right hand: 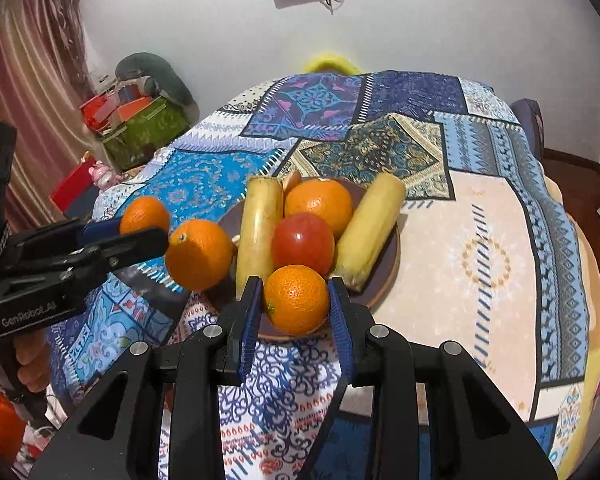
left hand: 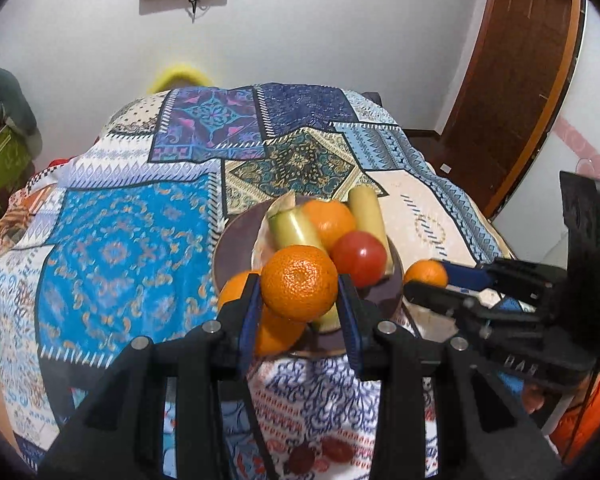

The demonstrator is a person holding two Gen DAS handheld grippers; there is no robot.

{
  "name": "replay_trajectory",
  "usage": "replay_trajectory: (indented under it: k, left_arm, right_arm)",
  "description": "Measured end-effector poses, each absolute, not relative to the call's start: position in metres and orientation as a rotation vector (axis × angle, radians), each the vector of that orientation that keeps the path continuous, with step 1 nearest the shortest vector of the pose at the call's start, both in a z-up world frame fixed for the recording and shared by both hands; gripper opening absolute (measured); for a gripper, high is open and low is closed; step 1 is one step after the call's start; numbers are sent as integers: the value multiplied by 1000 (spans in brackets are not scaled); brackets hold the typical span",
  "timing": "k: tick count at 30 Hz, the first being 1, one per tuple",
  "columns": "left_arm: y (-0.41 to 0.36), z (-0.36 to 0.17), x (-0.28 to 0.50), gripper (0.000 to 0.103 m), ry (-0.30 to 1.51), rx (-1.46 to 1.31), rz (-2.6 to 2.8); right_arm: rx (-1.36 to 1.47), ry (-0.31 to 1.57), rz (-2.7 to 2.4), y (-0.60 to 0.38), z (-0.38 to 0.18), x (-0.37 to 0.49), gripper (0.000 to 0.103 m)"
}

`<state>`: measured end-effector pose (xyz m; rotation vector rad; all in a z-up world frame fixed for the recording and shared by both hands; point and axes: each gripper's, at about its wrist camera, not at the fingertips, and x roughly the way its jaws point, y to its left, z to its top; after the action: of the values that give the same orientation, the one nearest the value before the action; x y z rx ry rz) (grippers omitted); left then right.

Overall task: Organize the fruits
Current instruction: 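Lower both small oranges onto the purple plate and open both tools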

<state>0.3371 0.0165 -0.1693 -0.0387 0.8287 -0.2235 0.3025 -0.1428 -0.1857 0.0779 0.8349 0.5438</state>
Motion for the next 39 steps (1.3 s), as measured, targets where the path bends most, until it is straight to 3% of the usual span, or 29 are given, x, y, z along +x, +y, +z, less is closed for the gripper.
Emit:
replay_trajectory:
  k: [25,28,30,39]
  left_arm:
    - [-2,-199,372,37,876,54,-227]
    - [-2,-199,372,43,880,47,-229]
    - [-2,-197,372,52,882,42,-224]
    - [1,-178,351,53,856,52,-212]
  right_arm:
    - [66,912,579,-123,-225,328,30]
    - [72,913,577,-125,-224,327,30]
    - [74,915,576,-127,-223,326,30]
    - [74,907,560,-135,-212,317,31]
